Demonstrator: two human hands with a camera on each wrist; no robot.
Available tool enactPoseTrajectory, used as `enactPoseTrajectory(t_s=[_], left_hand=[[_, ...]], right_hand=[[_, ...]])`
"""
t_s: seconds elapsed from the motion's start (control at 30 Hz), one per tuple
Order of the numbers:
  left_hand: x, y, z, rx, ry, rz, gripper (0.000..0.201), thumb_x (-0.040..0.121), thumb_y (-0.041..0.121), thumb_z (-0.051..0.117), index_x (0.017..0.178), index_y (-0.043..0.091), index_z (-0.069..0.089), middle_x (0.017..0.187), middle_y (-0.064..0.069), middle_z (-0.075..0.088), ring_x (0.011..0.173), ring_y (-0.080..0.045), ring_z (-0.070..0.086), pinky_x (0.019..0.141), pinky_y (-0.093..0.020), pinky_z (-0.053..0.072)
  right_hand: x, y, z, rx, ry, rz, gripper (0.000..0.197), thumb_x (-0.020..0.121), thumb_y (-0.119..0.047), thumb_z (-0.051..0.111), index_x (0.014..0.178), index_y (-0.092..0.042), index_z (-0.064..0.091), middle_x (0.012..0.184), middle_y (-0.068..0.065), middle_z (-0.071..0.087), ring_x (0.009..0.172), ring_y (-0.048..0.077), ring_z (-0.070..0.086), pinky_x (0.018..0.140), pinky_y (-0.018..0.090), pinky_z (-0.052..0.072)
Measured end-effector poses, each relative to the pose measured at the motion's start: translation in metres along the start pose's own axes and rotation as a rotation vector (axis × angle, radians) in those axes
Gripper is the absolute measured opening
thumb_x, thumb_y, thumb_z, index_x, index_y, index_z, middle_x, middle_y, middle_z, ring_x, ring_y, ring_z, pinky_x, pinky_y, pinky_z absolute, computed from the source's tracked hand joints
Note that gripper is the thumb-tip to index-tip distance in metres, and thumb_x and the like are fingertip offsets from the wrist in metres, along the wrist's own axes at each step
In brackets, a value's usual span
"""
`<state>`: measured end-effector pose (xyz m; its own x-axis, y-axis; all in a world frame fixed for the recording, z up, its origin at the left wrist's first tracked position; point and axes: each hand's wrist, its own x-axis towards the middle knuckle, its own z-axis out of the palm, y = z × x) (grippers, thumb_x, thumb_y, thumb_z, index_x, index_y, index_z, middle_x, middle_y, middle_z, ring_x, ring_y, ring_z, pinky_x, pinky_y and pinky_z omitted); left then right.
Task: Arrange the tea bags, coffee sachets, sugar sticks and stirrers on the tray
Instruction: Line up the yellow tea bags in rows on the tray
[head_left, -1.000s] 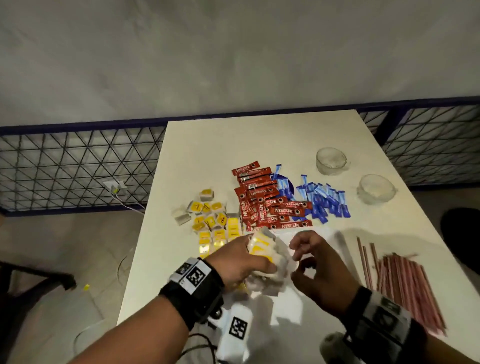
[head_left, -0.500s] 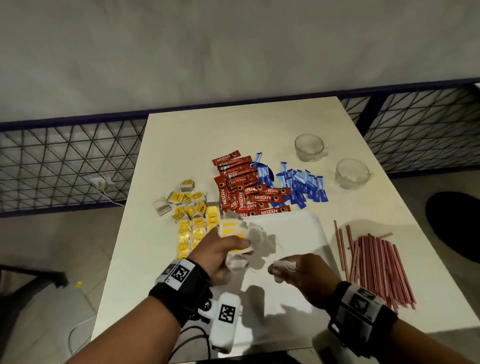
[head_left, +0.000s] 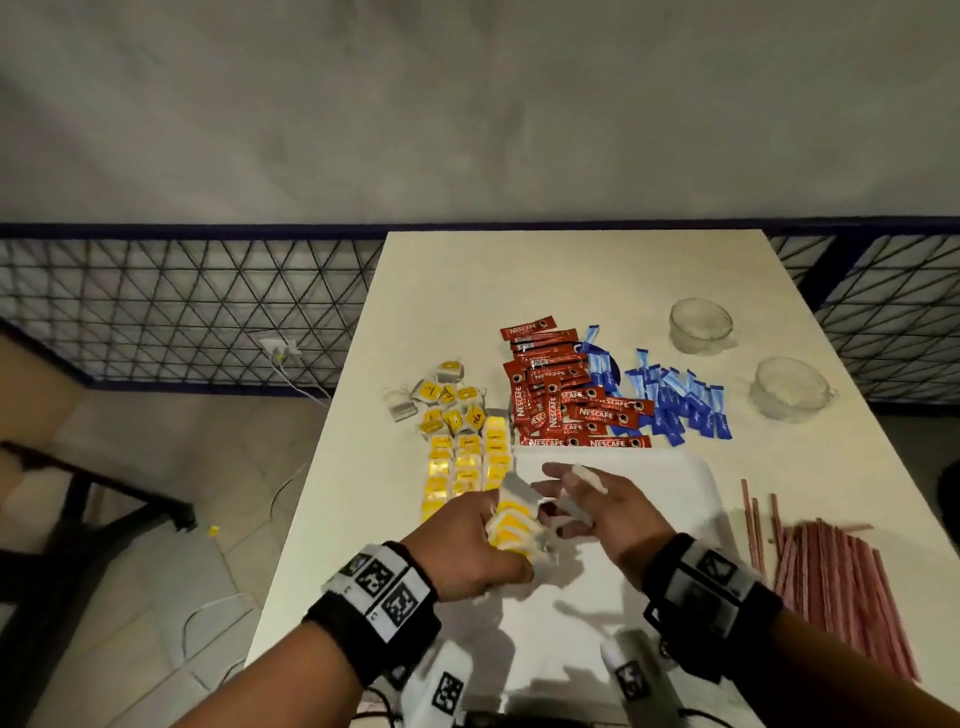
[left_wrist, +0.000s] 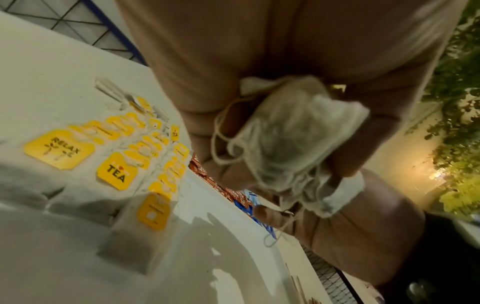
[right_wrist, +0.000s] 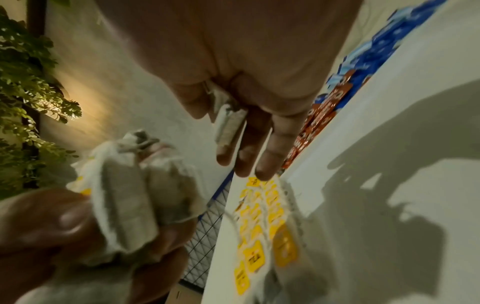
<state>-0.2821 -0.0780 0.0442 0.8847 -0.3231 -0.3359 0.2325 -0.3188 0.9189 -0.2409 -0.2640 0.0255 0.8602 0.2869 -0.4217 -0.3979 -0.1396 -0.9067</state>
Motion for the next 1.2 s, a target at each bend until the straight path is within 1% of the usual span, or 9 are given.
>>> enactPoseTrajectory(t_s=[0.1, 0.23, 0.37, 0.43, 0.53, 0.67, 0.77, 0.97, 1.2], left_hand=[[-0.006, -0.003, -0.004, 0.048, -0.005, -0.011, 0.031, 0.069, 0.013, 0.072, 0.099, 0.02, 0.068, 0.078, 0.002, 0.071, 0.058, -0.009, 0.062, 0.055, -0.024, 0.05], [-0.016, -0.004, -0.015, 0.021, 0.027, -0.048, 0.022, 0.068, 0.013, 0.074, 0.088, 0.01, 0.064, 0.062, 0.001, 0.062, 0.048, -0.015, 0.056, 0.051, -0.028, 0.048], [-0.025, -0.008, -0.027, -0.162, 0.072, -0.055, 0.033, 0.055, 0.017, 0.076, 0.086, 0.022, 0.066, 0.073, -0.003, 0.067, 0.062, -0.022, 0.06, 0.059, -0.031, 0.049], [-0.028, -0.007, -0.03, -0.23, 0.061, -0.028, 0.034, 0.059, 0.006, 0.073, 0.087, 0.024, 0.065, 0.069, 0.007, 0.067, 0.059, -0.012, 0.061, 0.056, -0.022, 0.047], [-0.03, -0.011, -0.036, -0.28, 0.063, -0.031, 0.031, 0.054, 0.012, 0.076, 0.083, 0.02, 0.07, 0.076, -0.002, 0.067, 0.068, -0.018, 0.061, 0.065, -0.026, 0.048], [-0.033, -0.02, -0.043, -0.347, 0.086, -0.078, 0.033, 0.05, 0.02, 0.078, 0.082, 0.014, 0.071, 0.078, -0.014, 0.062, 0.067, -0.025, 0.055, 0.064, -0.033, 0.044], [-0.037, -0.022, -0.05, -0.334, 0.093, -0.08, 0.038, 0.049, 0.02, 0.077, 0.087, 0.022, 0.074, 0.078, -0.009, 0.066, 0.065, -0.024, 0.058, 0.059, -0.027, 0.047], [-0.048, -0.04, -0.075, -0.287, 0.187, -0.102, 0.057, 0.047, 0.02, 0.076, 0.104, 0.014, 0.071, 0.097, -0.018, 0.072, 0.084, -0.029, 0.066, 0.078, -0.042, 0.049], [-0.061, -0.057, -0.086, -0.343, 0.217, -0.208, 0.056, 0.045, 0.019, 0.075, 0.101, 0.017, 0.072, 0.075, -0.004, 0.069, 0.05, -0.015, 0.055, 0.049, -0.022, 0.042]], right_hand=[[0.002, -0.001, 0.019, 0.053, -0.062, 0.042, 0.028, 0.099, -0.034, 0.045, 0.112, -0.029, 0.069, 0.117, 0.005, 0.067, 0.107, 0.026, 0.063, 0.097, 0.048, 0.049], [0.008, -0.003, 0.039, 0.174, -0.187, 0.14, 0.053, 0.087, -0.069, 0.041, 0.124, -0.036, 0.058, 0.129, -0.002, 0.06, 0.124, 0.026, 0.053, 0.109, 0.051, 0.037], [0.007, -0.014, 0.053, 0.513, -0.258, 0.257, 0.046, 0.099, -0.036, 0.024, 0.131, -0.018, 0.051, 0.13, 0.013, 0.06, 0.118, 0.032, 0.056, 0.099, 0.044, 0.042], [0.009, -0.01, 0.058, 0.452, -0.293, 0.188, 0.04, 0.1, -0.028, 0.031, 0.131, -0.011, 0.051, 0.125, 0.017, 0.063, 0.111, 0.033, 0.06, 0.093, 0.044, 0.046], [0.007, -0.008, 0.061, 0.265, -0.285, 0.039, 0.027, 0.097, -0.019, 0.045, 0.119, -0.009, 0.056, 0.112, 0.018, 0.066, 0.1, 0.031, 0.064, 0.089, 0.044, 0.049], [0.011, -0.005, 0.057, -0.13, -0.135, -0.236, 0.006, 0.089, -0.02, 0.064, 0.091, -0.025, 0.067, 0.092, 0.0, 0.065, 0.085, 0.015, 0.06, 0.084, 0.038, 0.048], [0.016, -0.004, 0.048, -0.355, 0.014, -0.373, 0.02, 0.083, -0.015, 0.073, 0.077, -0.034, 0.07, 0.09, -0.004, 0.063, 0.086, 0.008, 0.059, 0.082, 0.025, 0.044], [0.022, -0.007, 0.04, -0.503, -0.047, -0.18, 0.012, 0.088, -0.022, 0.066, 0.081, -0.029, 0.058, 0.072, -0.004, 0.061, 0.068, 0.015, 0.055, 0.071, 0.033, 0.047], [0.027, 0.004, 0.059, -0.779, -0.238, -0.032, 0.013, 0.091, -0.024, 0.059, 0.083, -0.031, 0.053, 0.069, -0.008, 0.066, 0.071, 0.012, 0.065, 0.064, 0.026, 0.048]])
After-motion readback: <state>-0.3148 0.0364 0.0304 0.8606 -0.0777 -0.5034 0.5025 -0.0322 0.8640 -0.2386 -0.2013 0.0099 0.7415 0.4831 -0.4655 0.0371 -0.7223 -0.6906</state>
